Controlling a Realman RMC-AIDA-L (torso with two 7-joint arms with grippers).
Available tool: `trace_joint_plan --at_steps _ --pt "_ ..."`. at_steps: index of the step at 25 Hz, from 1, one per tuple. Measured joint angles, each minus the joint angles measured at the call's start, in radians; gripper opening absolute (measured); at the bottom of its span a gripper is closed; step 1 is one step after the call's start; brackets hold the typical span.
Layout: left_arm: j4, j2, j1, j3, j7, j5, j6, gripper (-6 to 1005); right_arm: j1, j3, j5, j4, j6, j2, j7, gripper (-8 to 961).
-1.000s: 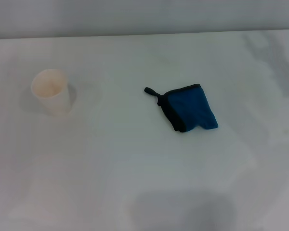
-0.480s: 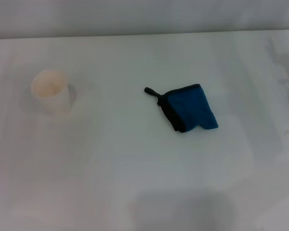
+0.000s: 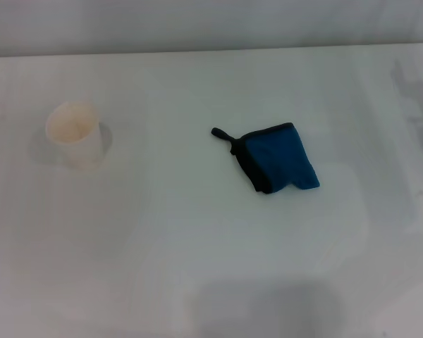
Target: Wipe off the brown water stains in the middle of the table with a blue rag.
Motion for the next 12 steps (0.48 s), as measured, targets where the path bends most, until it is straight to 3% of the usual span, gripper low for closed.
trace_joint_plan --at_steps 12 --pt "0.017 0.000 -0.039 -0.006 0.025 -0.003 0.049 891 0.035 0.000 0.002 0.005 0.038 0.000 -0.002 829"
